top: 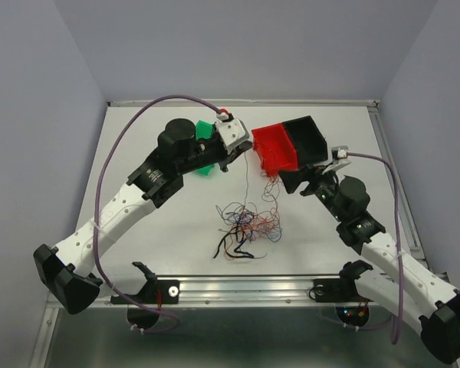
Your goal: Untangle the cables
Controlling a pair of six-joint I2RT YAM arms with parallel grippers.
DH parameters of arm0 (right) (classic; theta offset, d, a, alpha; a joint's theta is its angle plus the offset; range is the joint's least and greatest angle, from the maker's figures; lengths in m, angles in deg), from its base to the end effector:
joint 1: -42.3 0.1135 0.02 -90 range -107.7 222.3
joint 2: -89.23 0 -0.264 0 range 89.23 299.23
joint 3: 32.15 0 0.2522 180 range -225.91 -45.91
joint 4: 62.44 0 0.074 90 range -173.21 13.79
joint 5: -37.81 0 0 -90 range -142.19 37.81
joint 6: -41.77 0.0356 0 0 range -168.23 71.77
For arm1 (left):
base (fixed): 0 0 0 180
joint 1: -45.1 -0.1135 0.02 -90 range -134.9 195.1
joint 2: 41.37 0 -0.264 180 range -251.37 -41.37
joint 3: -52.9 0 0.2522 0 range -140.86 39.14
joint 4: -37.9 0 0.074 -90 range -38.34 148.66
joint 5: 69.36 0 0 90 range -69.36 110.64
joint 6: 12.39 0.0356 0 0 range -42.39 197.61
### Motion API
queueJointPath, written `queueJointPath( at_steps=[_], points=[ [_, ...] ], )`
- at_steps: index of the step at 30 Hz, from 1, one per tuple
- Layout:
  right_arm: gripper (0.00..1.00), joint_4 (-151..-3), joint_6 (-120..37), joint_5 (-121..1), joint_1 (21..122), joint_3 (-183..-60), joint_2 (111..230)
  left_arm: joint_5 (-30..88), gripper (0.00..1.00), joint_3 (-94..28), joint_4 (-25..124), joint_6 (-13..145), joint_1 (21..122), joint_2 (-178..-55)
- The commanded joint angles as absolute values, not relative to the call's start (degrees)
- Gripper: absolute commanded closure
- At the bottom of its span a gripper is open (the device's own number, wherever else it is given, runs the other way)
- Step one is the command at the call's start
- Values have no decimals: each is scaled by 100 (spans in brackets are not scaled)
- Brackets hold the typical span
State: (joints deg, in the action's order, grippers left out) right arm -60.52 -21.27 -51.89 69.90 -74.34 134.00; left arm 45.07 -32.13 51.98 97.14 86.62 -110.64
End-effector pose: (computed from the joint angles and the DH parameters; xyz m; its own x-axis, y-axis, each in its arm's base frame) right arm 0.1721 0.0898 0.2868 -0.2170 0.3981 -0.8913 -0.4042 0.7945 0.4533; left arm 0.1966 -0.1937 0.4320 0.3259 0.1180 -0.9380 0.8532 0.3907 0.3456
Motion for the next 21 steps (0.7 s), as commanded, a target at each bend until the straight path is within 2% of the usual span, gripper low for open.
queueJointPath(
  at_steps=[1, 8, 15, 16, 17, 19, 21],
  points=[
    [6, -4862, -2257, -6421, 6990, -7158, 13747, 4683, 100, -3811, 5614, 9633, 8659, -10817],
    [5, -3912, -2020, -7627, 7007, -7096, 14748, 4411, 100, -4917, 6019, 9352, 8685, -10799],
    [19, -3885, -1809, -7680, 6999, -7298, 15488, 3797, 100, -5710, 6019, 9097, 8685, -10623],
    [33, -3903, -1782, -7619, 6999, -7333, 15645, 3770, 100, -5823, 6010, 9080, 8685, -10588],
    [37, -3929, -1764, -7592, 7008, -7360, 15725, 3761, 100, -5868, 5993, 9062, 8685, -10544],
    [37, -3938, -1712, -7601, 6999, -7413, 15822, 3743, 100, -5939, 5905, 9053, 8685, -10421],
    [33, -3860, -1694, -7705, 7008, -7413, 15884, 3743, 100, -5965, 5747, 8992, 8685, -10281]
  ],
)
